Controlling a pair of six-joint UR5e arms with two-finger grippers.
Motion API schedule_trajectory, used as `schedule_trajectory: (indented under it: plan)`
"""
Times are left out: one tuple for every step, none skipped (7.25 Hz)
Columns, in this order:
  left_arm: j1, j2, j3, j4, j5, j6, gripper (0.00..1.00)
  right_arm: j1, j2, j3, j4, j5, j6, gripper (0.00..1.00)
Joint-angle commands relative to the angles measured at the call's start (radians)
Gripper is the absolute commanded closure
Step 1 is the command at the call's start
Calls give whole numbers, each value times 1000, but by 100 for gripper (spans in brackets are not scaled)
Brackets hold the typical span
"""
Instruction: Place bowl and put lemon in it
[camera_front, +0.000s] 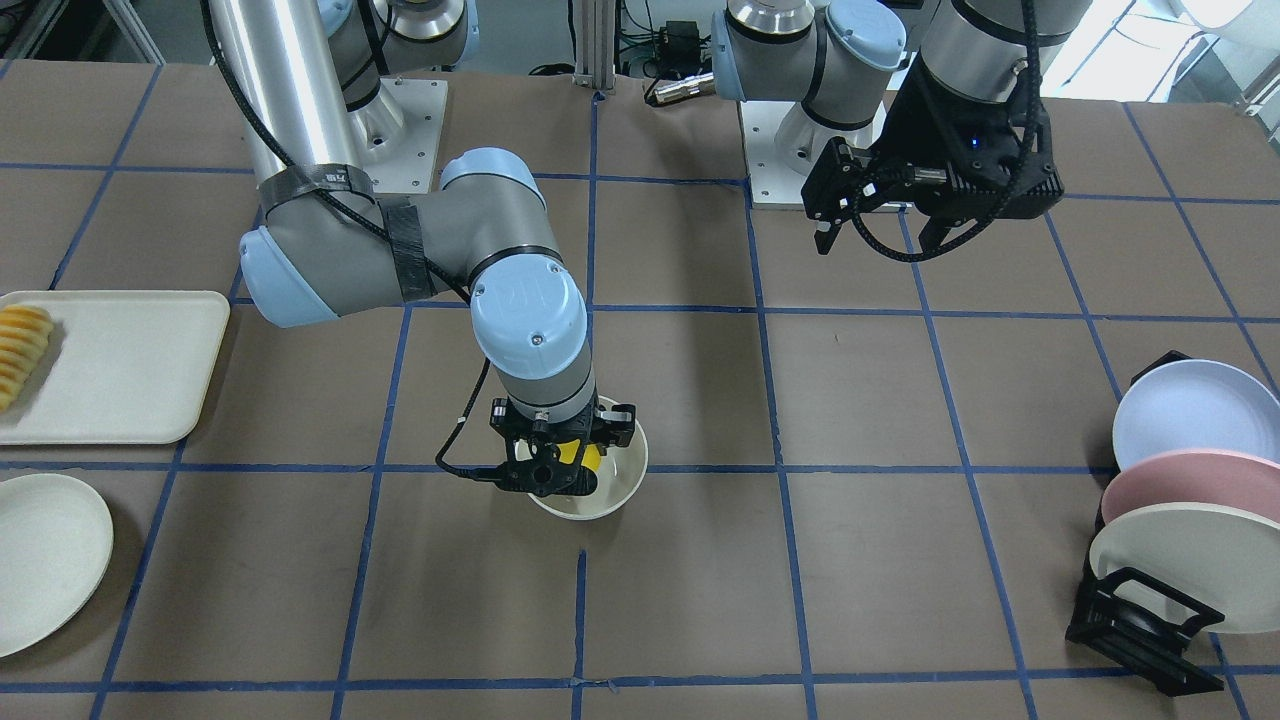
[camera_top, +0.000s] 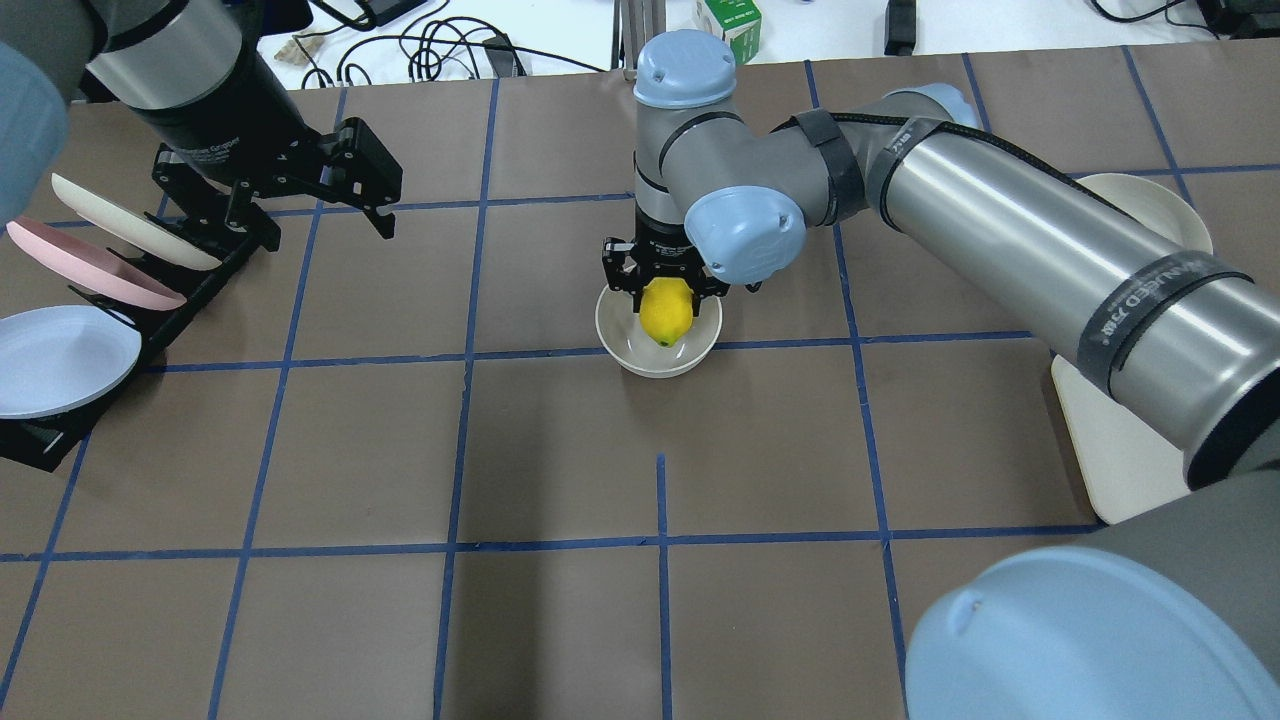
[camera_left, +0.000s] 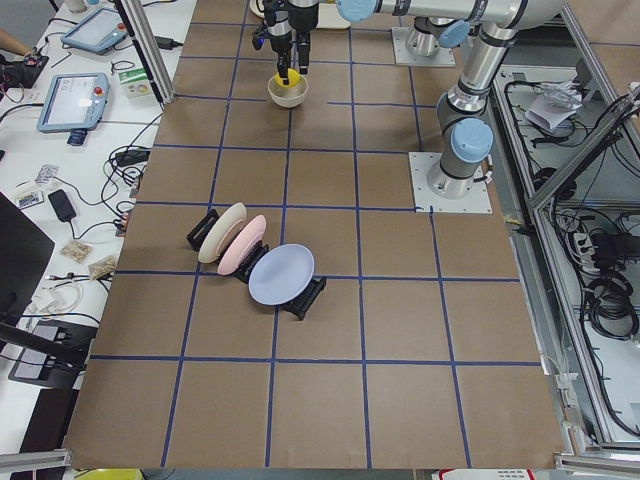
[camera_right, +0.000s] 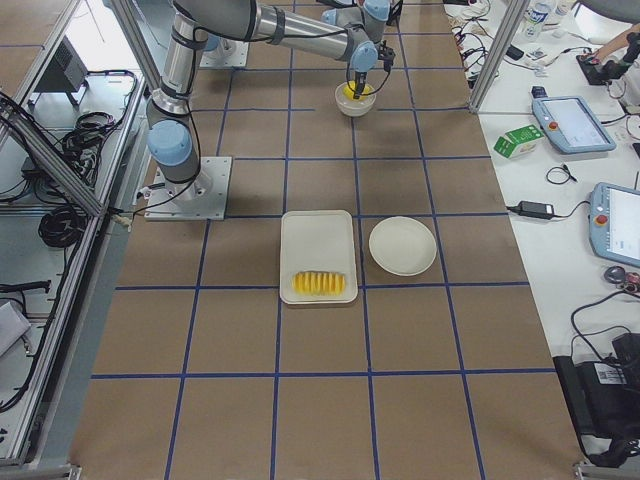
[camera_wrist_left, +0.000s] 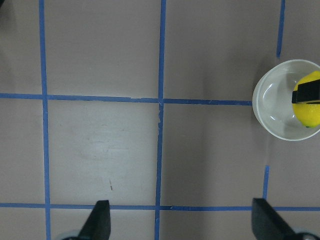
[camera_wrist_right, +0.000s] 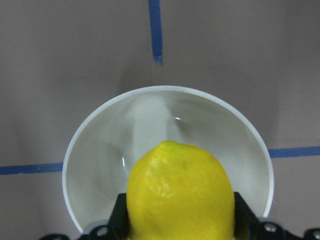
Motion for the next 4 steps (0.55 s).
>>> schedule_trajectory:
  plan:
    - [0, 4, -7, 1, -1, 4, 0, 0, 11, 8, -12, 13, 0, 100]
    - [0, 2, -9, 3, 0, 11, 0, 0, 19, 18, -13, 13, 0, 100]
    - [0, -6, -9, 12, 6, 30, 0, 0, 28, 20, -13, 13, 0, 100]
    - [-1, -7, -9, 22, 28, 38, 0, 0, 33, 20, -20, 15, 0, 100]
